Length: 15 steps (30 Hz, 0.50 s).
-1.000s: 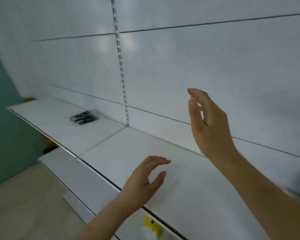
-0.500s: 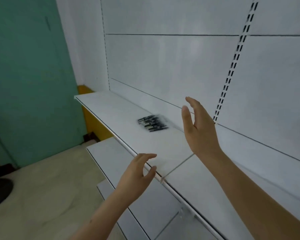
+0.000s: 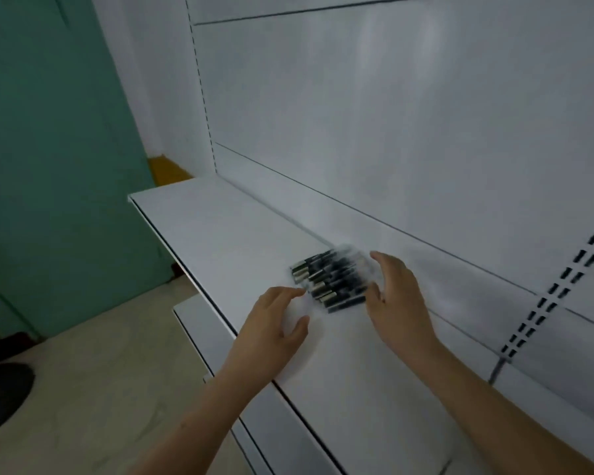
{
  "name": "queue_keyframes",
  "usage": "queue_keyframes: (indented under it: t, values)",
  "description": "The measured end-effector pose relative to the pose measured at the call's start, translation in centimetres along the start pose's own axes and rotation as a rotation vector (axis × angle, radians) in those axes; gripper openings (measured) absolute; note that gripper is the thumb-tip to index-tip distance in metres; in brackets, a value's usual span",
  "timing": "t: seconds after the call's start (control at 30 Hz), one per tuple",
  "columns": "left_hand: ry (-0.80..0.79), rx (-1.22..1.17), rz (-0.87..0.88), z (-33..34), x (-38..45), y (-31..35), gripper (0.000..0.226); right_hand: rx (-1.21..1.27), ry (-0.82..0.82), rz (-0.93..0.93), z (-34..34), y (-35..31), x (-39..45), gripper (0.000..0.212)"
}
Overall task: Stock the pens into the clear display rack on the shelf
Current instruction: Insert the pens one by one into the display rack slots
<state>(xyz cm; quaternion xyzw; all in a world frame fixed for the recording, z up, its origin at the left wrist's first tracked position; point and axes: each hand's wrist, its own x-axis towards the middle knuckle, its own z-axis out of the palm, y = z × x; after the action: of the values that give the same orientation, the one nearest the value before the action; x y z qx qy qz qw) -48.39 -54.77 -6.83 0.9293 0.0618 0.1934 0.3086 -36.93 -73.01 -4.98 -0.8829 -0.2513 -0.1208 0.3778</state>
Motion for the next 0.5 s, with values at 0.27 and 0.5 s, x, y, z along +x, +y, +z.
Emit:
queue_keyframes:
  t: [0.27,0.5]
  values:
    - [-0.266,0.351,-0.031,3.8,7.3,-0.4,0.115,-0.011,-0.007,0.125,2.3,3.2,0.2,0.050]
    - [-0.413,0.535,-0.005,2.8,12.2,-1.2,0.133,-0.074,0.050,0.100,2.3,2.8,0.3,0.048]
